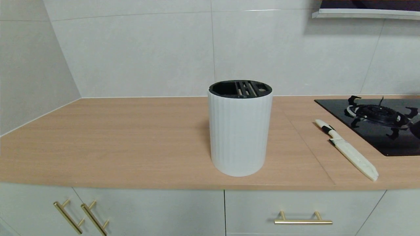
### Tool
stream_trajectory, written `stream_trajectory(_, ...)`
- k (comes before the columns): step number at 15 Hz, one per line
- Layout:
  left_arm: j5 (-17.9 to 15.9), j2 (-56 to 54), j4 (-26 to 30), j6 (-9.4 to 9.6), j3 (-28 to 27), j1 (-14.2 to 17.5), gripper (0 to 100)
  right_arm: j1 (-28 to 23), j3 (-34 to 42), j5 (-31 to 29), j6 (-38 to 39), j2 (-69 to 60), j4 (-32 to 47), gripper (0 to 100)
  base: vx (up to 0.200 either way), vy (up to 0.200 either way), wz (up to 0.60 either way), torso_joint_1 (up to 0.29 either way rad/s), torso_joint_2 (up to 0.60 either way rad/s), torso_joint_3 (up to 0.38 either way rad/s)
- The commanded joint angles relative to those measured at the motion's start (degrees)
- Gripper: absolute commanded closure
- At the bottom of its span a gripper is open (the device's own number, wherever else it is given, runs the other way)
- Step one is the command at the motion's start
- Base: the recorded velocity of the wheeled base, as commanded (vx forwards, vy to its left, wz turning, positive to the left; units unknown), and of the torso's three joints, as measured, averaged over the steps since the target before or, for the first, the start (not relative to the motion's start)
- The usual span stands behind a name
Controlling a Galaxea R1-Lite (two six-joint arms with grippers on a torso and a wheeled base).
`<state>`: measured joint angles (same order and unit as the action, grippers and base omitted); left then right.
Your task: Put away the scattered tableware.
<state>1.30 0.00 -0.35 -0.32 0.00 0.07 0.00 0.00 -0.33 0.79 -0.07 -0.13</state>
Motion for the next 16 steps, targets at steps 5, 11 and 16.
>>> stream_trajectory(5, 0.01, 0.0, 0.0, -0.03, 0.0, 0.01, 0, 0.0, 0.0, -0.02, 0.0, 0.07, -0.04, 0, 0.0, 0.0, 0.0, 0.203, -0.49, -0.286)
stream_trajectory(11, 0.01, 0.0, 0.0, -0.03, 0.0, 0.01, 0, 0.0, 0.0, -0.02, 0.0, 0.07, -0.04, 0, 0.0, 0.0, 0.0, 0.233, -0.52, -0.289)
stream_trajectory(16, 0.01, 0.0, 0.0, -0.03, 0.0, 0.01, 0, 0.0, 0.0, -0.02, 0.0, 0.07, -0.04, 0, 0.0, 0.0, 0.0, 0.255, -0.56, -0.302)
